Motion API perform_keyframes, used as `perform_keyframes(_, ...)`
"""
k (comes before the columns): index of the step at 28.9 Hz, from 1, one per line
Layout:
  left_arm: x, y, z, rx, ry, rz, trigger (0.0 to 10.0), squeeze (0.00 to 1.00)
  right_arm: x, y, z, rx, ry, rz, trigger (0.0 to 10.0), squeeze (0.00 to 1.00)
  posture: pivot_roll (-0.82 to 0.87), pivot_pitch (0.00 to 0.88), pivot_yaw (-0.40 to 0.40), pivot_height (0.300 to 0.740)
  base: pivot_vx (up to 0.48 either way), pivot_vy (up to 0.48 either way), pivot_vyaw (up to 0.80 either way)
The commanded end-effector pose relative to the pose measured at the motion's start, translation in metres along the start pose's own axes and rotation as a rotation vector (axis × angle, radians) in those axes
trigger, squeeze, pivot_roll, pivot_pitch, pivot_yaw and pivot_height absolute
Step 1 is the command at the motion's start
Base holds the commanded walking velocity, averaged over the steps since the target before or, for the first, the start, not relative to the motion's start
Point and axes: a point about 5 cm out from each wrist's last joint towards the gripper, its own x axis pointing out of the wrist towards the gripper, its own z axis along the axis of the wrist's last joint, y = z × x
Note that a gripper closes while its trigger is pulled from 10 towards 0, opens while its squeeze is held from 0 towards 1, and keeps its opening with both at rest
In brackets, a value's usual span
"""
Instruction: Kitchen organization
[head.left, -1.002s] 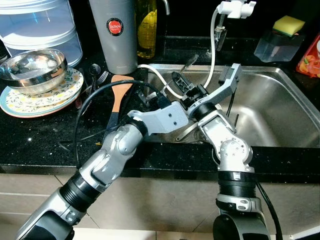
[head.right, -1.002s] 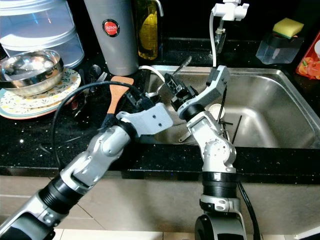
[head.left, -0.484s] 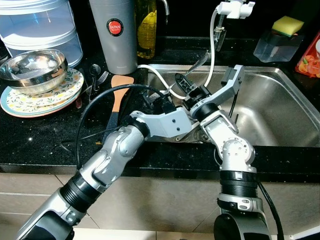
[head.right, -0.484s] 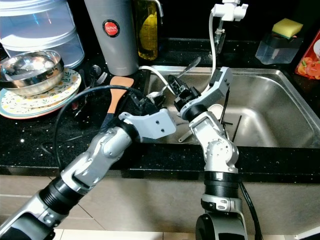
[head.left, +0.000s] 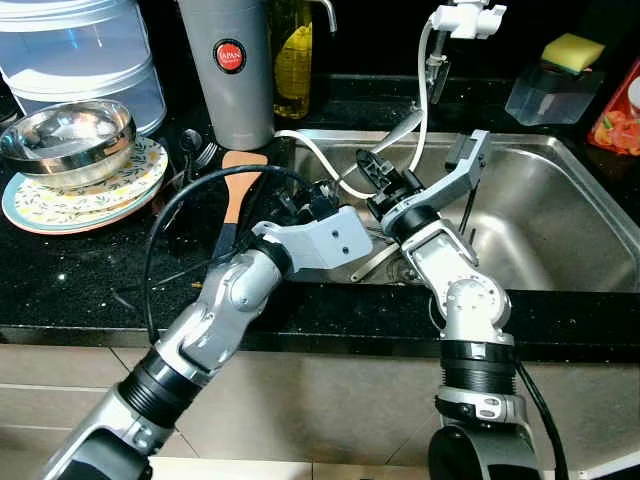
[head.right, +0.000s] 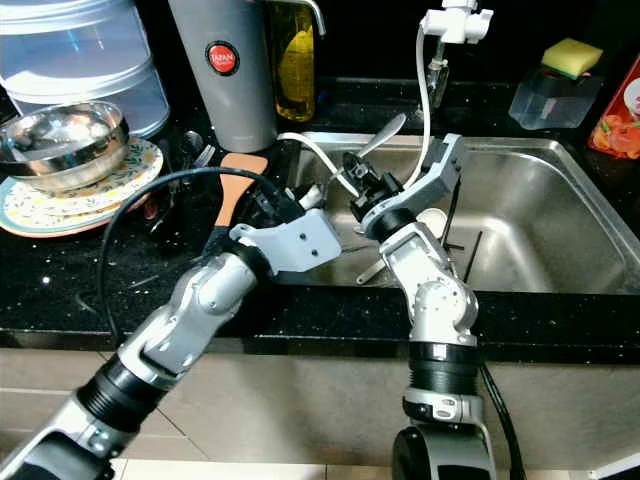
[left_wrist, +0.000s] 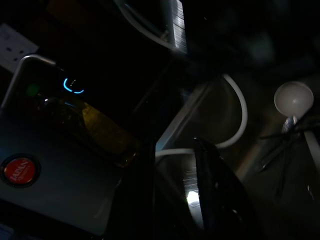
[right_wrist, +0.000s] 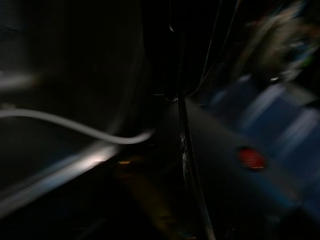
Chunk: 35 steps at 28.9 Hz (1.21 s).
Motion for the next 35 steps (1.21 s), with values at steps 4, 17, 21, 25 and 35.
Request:
perform_keyframes(4,-0.002,0.005,-0.002,-0.073,0.031,0.052,10.0,0.0,0.0,-0.034,0.005,-0.239,-0.039,-0.294,10.0,0.0,0.15,0.0,-0.034,0.74,0.0,0.0,0.0)
perform_keyframes(17,-0.023,0.064,-0.064,-0.394,0.463,0.595,10.0,0.0,-0.007,-0.065,-0.011,-0.416,0.084,-0.47,10.0,0.0,0.16,0.0,-0.031,0.74,0.0,0.0,0.0)
perform_keyframes(21,-0.034,0.068,-0.069,-0.44,0.518,0.681,10.0,0.0,-0.005,-0.064,-0.008,-0.416,0.058,-0.476,10.0,0.0,0.16,0.0,-0.029,0.74,0.0,0.0,0.0)
perform_keyframes(25,-0.049,0.063,-0.068,-0.422,0.595,0.778,10.0,0.0,-0.004,-0.063,-0.006,-0.395,0.043,-0.462,10.0,0.0,0.16,0.0,-0.028,0.74,0.0,0.0,0.0)
perform_keyframes(35,-0.065,0.04,-0.066,-0.499,0.7,0.759,10.0,0.0,-0.003,-0.061,-0.011,-0.389,0.057,-0.448,10.0,0.0,0.18,0.0,-0.035,0.74,0.0,0.0,0.0)
